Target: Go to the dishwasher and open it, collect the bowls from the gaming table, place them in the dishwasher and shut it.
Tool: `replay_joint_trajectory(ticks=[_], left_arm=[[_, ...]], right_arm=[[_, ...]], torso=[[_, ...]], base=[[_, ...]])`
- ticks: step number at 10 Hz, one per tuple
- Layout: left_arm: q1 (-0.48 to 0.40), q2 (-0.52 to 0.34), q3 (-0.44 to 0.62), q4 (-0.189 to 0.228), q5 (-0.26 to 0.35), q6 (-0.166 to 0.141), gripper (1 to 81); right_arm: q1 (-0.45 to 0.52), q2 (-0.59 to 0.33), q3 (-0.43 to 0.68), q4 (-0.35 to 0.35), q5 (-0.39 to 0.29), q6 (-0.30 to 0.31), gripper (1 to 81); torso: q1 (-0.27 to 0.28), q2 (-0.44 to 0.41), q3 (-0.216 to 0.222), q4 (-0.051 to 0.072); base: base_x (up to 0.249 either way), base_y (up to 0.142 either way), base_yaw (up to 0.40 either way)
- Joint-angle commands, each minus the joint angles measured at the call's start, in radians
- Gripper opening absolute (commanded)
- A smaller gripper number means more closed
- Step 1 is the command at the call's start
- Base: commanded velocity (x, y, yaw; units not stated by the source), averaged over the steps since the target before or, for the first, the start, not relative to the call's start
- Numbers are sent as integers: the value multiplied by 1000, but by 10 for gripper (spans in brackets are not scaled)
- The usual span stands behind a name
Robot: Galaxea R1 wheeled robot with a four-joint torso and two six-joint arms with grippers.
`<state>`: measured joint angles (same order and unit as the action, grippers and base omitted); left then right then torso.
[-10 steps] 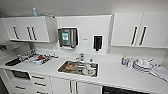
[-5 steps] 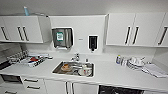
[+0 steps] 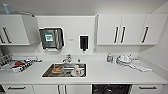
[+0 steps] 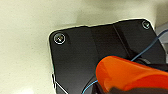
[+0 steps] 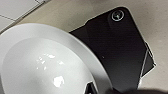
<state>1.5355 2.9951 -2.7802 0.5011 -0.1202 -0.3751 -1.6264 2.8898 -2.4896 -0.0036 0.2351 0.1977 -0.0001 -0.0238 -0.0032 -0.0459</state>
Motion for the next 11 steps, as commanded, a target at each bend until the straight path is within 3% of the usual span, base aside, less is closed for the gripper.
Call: replay_joint_trajectory(ticks=[1,4,11], left_arm=[[-48,-7,-2,-1,40,-2,10],[-45,-7,-2,-1,40,-2,10],[-44,-10,-1,-1,40,-1,10]], right_arm=[[42,-7,12,-15,-37,-3,10],[44,-5,12,-15,-39,-3,10],[45,-2,14,-19,-37,-3,10]], torso=[[0,0,0,0],[0,0,0,0],[1,-1,0,0]], base=[[0,0,-243],[59,-67,-76],[112,0,0]])
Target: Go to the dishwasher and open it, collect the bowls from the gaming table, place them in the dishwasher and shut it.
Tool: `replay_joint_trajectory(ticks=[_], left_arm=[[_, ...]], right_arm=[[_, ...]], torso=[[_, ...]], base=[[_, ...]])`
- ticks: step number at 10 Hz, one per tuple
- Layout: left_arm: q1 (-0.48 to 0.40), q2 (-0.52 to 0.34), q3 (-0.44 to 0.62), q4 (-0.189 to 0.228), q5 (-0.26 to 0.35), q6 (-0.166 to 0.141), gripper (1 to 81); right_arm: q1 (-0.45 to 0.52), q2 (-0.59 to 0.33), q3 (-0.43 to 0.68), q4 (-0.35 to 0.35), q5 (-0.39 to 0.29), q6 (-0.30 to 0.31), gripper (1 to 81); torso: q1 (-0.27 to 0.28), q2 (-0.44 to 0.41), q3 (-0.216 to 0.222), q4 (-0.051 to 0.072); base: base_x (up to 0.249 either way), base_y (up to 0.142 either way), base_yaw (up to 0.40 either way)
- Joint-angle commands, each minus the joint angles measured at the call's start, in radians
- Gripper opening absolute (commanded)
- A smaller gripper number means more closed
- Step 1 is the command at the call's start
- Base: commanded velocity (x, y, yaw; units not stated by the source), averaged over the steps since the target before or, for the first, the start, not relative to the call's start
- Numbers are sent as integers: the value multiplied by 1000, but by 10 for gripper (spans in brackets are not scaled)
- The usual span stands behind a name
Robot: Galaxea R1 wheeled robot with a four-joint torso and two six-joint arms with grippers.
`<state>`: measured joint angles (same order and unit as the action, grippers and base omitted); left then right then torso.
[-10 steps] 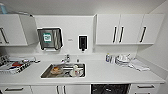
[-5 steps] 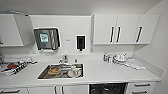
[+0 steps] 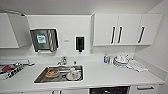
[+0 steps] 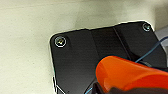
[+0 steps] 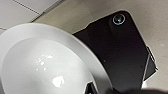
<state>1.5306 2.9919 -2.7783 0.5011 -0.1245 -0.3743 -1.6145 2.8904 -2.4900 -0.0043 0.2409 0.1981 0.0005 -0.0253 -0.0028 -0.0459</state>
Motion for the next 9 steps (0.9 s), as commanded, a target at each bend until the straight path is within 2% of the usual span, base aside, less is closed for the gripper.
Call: replay_joint_trajectory(ticks=[1,4,5,6,7,9], left_arm=[[-39,-7,-3,-1,45,-2,10],[-39,-7,-1,-1,43,-3,10],[-39,-7,-3,-1,43,-3,10],[-39,-7,-3,-1,43,-3,10],[-39,-8,-3,-1,43,-3,10],[-39,-10,-1,1,40,-3,10]], right_arm=[[34,-3,16,-19,-43,-3,10],[26,-6,30,-17,-43,-2,10],[27,-10,37,-17,-43,-2,10],[29,-20,48,-19,-41,-2,10],[32,-26,57,-17,-41,-2,10],[34,-41,71,-16,-38,0,10]], torso=[[0,0,0,0],[1,1,0,0],[1,1,-21,0],[0,1,-96,0],[0,1,-106,0],[0,1,-162,0]], base=[[97,0,0],[0,0,0],[0,0,0],[0,0,0],[0,0,0],[0,0,0]])
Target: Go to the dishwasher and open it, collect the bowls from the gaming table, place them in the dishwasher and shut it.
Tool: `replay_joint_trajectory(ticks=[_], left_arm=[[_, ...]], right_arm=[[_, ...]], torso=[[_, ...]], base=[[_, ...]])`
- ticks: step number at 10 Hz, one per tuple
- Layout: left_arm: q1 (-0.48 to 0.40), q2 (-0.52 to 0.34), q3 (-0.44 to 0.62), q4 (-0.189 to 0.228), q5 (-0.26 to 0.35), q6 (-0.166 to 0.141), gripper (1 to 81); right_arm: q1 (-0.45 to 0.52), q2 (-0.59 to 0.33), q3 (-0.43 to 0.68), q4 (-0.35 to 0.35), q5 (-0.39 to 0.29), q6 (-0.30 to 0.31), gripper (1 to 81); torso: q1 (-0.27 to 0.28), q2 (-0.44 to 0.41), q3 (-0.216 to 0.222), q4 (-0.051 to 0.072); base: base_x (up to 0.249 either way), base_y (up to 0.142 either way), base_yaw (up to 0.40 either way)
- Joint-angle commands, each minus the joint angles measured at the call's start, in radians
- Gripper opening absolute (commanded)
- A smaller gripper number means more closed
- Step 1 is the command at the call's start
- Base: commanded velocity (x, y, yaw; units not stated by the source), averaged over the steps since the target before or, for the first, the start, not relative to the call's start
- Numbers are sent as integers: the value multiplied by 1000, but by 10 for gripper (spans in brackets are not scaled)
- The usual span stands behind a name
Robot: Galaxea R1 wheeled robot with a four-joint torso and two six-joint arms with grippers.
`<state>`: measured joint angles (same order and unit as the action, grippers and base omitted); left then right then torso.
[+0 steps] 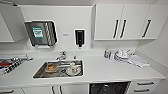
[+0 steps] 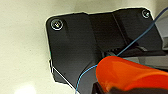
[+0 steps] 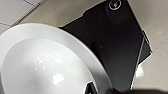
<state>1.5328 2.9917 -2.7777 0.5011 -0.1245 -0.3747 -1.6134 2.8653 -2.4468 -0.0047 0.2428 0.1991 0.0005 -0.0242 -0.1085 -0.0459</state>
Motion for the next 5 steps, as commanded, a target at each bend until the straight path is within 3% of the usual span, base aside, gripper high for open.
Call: replay_joint_trajectory(ticks=[1,4,5], left_arm=[[-38,-12,-2,5,37,-1,10],[-21,-66,91,11,26,3,10],[-21,-117,182,11,26,5,10]], right_arm=[[32,-39,51,-15,-34,6,10],[40,-99,137,-14,-31,9,10],[42,-99,135,-14,-31,11,10]], torso=[[0,0,-91,0],[1,1,-180,0],[1,1,-155,0]], base=[[0,0,0],[0,0,0],[0,0,0]])
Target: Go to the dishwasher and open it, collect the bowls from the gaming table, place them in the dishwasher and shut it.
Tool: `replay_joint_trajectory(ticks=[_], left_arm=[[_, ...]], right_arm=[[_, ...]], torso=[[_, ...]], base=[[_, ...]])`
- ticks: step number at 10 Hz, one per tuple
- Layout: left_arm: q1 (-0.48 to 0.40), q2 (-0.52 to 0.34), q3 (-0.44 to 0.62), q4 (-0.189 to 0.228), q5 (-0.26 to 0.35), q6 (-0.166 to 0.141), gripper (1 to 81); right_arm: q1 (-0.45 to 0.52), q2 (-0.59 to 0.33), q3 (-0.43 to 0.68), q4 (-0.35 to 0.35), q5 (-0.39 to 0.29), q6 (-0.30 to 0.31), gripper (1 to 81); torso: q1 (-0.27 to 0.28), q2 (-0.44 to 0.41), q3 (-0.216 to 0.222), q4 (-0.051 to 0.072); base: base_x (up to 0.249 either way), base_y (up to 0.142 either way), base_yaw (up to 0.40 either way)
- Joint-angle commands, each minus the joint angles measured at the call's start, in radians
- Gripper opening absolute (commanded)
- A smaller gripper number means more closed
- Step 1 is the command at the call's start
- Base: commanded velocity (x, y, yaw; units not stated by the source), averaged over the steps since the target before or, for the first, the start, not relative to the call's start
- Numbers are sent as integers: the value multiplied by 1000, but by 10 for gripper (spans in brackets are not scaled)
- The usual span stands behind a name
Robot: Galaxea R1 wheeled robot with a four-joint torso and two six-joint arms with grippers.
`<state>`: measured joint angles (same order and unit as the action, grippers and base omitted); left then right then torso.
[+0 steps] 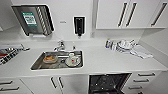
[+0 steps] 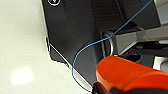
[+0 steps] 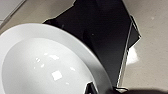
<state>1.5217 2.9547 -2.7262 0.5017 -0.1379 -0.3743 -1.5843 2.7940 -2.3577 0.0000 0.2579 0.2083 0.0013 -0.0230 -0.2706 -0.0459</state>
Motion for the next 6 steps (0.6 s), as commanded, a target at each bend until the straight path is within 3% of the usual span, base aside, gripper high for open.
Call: replay_joint_trajectory(ticks=[1,6], left_arm=[[-8,-127,208,9,38,3,10],[-2,-360,454,-9,-46,-21,10]], right_arm=[[13,-29,43,-18,-46,2,10],[23,-46,49,-17,-45,2,10]], torso=[[0,0,3,0],[0,1,-20,0]], base=[[0,0,0],[0,0,0]])
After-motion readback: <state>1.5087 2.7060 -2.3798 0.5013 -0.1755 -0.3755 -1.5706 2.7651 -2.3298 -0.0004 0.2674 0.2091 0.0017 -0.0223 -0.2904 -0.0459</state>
